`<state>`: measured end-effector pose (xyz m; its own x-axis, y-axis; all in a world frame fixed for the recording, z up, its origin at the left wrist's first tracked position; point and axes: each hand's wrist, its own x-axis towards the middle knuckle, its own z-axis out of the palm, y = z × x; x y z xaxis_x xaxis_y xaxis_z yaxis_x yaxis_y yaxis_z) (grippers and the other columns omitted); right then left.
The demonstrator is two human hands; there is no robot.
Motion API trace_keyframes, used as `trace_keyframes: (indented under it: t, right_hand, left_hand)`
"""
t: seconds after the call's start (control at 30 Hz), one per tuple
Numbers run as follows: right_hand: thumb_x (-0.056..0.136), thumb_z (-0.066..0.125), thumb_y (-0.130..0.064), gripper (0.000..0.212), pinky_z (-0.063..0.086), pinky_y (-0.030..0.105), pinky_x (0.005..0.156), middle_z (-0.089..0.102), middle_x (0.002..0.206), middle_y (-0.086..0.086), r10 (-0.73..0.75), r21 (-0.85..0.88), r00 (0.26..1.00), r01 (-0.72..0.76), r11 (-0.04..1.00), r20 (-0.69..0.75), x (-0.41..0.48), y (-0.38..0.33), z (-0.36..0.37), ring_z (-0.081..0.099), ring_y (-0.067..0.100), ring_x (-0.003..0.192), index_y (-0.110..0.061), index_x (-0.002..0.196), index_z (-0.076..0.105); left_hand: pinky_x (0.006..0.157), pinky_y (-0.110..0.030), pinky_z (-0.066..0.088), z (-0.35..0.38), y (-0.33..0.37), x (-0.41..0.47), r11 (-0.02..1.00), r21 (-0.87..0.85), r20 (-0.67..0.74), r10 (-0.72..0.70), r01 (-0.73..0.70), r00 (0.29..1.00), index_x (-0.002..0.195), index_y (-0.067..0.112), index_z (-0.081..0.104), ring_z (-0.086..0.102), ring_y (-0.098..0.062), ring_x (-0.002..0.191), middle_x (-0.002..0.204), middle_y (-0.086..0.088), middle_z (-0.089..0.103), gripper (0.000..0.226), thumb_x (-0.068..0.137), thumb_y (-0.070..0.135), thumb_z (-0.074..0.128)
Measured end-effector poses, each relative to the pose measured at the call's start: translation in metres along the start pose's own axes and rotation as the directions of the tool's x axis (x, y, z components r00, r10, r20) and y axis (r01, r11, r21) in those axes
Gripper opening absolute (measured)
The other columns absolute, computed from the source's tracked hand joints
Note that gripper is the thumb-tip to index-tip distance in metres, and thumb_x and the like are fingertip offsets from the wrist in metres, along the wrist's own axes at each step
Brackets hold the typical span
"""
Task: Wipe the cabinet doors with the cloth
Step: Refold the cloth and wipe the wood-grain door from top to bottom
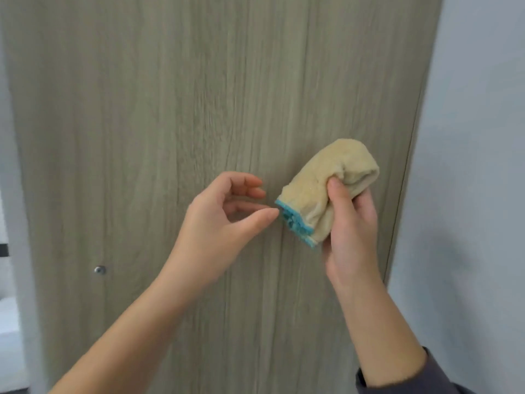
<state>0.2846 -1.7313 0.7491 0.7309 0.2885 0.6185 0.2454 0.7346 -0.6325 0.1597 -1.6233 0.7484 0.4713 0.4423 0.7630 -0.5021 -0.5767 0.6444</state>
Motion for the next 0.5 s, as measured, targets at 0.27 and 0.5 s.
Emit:
trace_keyframes:
  t: [0.27, 0.5]
  right_hand:
    - [0.097, 0.057, -0.023, 0.018, 0.052, 0.022, 0.083, 0.071, 0.104, -0.01, -0.357, -0.069, 0.9, 0.385, 0.92, 0.252, 0.076, -0.078, 0.112, 0.067, 0.003, 0.099, -0.027, 0.114, 0.06]
    - [0.093, 0.057, -0.021, 0.024, 0.051, 0.046, 0.097, 0.072, 0.11, 0.0, -0.39, -0.019, 0.79, 0.452, 0.892, 0.473, 0.102, -0.111, 0.183, 0.067, 0.017, 0.106, -0.024, 0.116, 0.063]
  left_hand:
    - [0.066, -0.027, 0.056, -0.064, 0.109, 0.085, 0.652, 0.568, 0.041, 0.587, -0.502, 0.809, 0.092, 0.022, 0.064, 0.065, -0.007, 0.082, 0.089, 0.012, 0.065, 0.014, 0.082, 0.02, 0.074]
    - [0.049, -0.027, 0.034, -0.087, 0.16, 0.126, 0.756, 0.413, 0.189, 0.474, -0.507, 0.86, 0.066, 0.006, 0.054, 0.04, -0.009, 0.048, 0.052, 0.005, 0.046, 0.037, 0.097, 0.026, 0.047]
